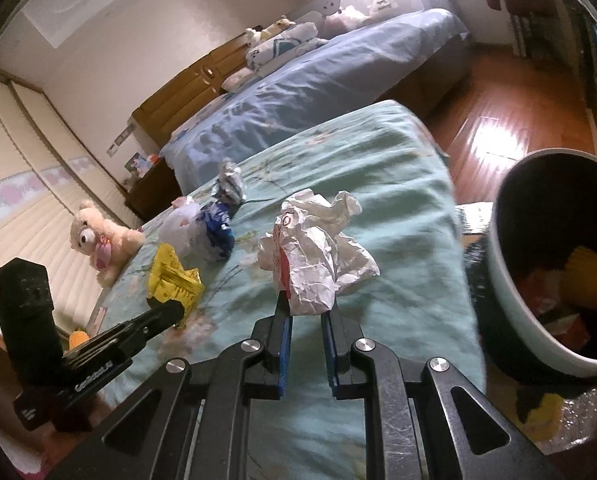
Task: Collect trash
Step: 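Carry the chip bag and crumpled paper over the bin with both grippers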
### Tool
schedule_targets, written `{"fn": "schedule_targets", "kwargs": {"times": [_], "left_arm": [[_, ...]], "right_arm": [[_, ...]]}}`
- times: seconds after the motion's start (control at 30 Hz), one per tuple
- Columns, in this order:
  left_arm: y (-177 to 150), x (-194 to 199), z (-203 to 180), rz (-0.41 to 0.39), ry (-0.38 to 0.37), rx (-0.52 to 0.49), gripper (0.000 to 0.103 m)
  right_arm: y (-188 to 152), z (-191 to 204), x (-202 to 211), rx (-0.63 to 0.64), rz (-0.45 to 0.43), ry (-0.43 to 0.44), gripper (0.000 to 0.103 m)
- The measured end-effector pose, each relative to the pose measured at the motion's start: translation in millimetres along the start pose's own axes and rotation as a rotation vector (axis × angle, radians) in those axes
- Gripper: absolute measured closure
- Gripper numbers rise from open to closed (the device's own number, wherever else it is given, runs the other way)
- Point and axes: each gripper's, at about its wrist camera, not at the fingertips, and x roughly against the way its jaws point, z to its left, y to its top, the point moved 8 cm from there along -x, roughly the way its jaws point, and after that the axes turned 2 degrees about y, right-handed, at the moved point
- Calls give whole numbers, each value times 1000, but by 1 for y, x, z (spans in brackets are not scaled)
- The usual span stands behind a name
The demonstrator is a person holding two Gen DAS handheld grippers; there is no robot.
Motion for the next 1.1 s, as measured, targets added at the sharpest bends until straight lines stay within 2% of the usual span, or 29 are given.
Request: {"fn": "schedule_targets", "kwargs": {"times": [0.77,1.1], "left_arm": [[-3,-24,-127,50,-141,-174,102],[1,-38,-168,64,-176,-224,102]], "right_arm": [[-2,-105,84,-141,-122,-161,89],[0,-139,102,-184,-141,-203,89]]}}
